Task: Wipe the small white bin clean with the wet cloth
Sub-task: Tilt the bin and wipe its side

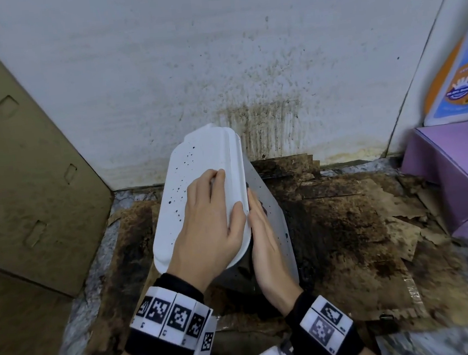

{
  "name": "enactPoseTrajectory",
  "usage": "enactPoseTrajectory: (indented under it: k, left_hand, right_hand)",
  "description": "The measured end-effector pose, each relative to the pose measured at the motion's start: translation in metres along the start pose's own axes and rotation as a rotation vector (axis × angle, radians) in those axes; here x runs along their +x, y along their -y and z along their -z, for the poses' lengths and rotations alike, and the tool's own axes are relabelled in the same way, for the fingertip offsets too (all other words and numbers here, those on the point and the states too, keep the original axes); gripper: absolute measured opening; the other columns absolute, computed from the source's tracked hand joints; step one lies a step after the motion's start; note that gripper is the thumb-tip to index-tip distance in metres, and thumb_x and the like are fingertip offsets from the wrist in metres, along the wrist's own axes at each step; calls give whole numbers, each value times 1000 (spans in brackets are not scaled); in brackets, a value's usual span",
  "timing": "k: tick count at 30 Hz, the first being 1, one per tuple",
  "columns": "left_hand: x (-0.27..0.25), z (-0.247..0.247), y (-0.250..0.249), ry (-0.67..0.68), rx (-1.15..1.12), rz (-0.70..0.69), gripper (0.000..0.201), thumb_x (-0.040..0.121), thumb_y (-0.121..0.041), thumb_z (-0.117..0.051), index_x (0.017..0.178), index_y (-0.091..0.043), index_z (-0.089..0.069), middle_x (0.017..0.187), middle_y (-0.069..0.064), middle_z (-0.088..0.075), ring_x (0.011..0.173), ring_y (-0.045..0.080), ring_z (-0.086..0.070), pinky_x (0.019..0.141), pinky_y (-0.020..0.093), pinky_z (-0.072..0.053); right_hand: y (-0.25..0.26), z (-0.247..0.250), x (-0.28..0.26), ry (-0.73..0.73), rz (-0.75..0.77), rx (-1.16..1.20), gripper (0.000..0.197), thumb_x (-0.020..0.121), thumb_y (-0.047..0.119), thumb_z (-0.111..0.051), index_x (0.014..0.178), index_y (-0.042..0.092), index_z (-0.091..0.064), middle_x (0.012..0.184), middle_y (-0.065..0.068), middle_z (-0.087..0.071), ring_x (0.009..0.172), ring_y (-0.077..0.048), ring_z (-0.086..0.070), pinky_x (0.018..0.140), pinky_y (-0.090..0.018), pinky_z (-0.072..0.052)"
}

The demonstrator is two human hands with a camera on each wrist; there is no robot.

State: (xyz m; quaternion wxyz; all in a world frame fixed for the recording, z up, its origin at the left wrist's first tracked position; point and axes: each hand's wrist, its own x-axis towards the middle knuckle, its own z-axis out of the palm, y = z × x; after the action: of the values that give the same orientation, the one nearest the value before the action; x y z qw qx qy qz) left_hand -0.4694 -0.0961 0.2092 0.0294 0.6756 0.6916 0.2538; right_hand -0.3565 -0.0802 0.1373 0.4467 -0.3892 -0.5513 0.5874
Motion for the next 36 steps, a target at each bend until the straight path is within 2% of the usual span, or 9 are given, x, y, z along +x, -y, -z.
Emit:
enactPoseTrajectory:
  k: [3,6,9,14,19,24,28,31,36]
  left_hand:
    - [1,1,1,7,3,4,65,101,-38,-40,156,-4,-33,155,10,-34,142,23,-28,119,35,-28]
    - [2,2,1,23,-14,10,64,101,-37,-42,156,-6,-32,156,8,-31,142,21,-25,117,26,-18]
    - [4,3,0,34,-48,18,64,100,-37,-41,156,-7,-31,155,6,-29,141,20,-23,115,24,-17]
    - [4,3,-3,36,-39,37,66,100,-43,-42,156,-10,-30,155,5,-29,142,21,-22,118,33,-22]
    - [5,1,-9,39,-7,34,70,99,-48,-43,156,-10,-30,156,6,-30,144,22,-22,119,36,-25]
    - [6,-1,-14,35,25,34,70,98,-45,-43,155,-8,-31,155,9,-31,143,25,-23,117,37,-27]
    - [6,-1,-13,29,38,27,69,98,-44,-43,154,-6,-33,154,11,-32,142,26,-25,117,38,-28]
    - [6,-1,-9,17,40,25,68,99,-44,-44,154,-5,-33,153,12,-33,141,27,-26,116,36,-26]
    - [4,1,-1,4,19,34,67,99,-43,-44,154,-6,-34,153,12,-34,141,25,-25,116,33,-23]
  right_hand:
    - [3,-1,-2,16,31,-3,50,114,41,-22,164,39,-19,169,29,-18,155,11,-14,133,-37,-12]
    - [-8,3,-5,6,91,-97,49,115,34,-19,164,37,-17,170,26,-18,156,10,-13,133,-35,-11]
    - [-32,12,-2,-35,117,-149,50,114,35,-21,164,35,-20,171,24,-20,158,4,-14,132,-40,-12]
    - [-87,38,1,-84,-37,-184,50,113,45,-20,162,45,-21,168,31,-18,158,5,-11,133,-43,-9]
    - [-115,59,0,-132,-177,-132,48,114,40,-21,162,40,-22,170,23,-18,157,2,-15,133,-43,-11]
    - [-98,49,3,-192,-236,-63,58,102,57,-22,159,48,-28,168,26,-23,156,2,-20,132,-43,-16]
    - [-53,24,5,-163,-169,85,55,101,66,-27,154,56,-35,164,31,-30,155,2,-24,130,-45,-20]
    - [-17,5,8,-110,-86,194,57,101,67,-32,155,52,-38,163,29,-34,155,3,-25,130,-44,-20]
    - [-20,4,5,-33,104,-71,49,116,33,-19,164,36,-24,170,24,-23,158,3,-15,132,-43,-14]
